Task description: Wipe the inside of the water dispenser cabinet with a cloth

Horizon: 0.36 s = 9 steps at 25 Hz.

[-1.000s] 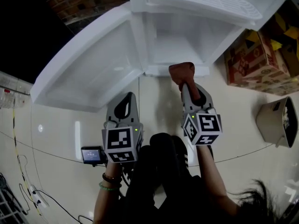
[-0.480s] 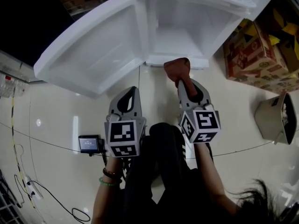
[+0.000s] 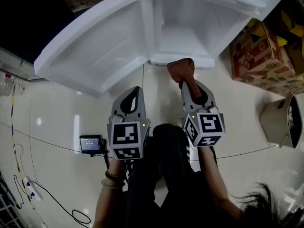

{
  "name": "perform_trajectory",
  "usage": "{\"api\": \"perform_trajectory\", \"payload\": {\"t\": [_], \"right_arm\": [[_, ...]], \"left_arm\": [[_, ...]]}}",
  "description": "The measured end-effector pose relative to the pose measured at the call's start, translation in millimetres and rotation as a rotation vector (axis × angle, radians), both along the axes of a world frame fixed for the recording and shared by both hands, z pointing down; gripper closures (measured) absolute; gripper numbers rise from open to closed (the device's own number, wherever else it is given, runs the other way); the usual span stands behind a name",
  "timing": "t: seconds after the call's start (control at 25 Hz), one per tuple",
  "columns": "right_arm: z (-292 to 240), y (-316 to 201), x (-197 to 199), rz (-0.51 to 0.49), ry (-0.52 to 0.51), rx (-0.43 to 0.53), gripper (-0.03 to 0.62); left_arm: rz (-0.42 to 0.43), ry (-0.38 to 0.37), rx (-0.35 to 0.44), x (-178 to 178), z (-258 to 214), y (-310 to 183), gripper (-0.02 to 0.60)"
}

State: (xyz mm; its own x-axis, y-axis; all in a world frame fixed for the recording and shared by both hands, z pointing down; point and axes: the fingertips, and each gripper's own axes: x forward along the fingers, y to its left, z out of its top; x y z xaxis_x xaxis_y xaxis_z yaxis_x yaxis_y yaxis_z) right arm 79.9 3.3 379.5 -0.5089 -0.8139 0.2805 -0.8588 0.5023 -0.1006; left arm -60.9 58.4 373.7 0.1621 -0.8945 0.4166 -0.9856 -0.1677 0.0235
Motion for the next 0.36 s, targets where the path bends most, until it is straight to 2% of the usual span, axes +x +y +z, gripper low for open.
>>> {"api": "perform_trajectory", "payload": {"t": [0.36], "right_arm": [[3.2,-2.5,2.1,0.017,0.012,0.003,0.526]], "left_arm": [[0.019,-0.004,0.010,0.9,-0.1,-4.0,0.580]]}}
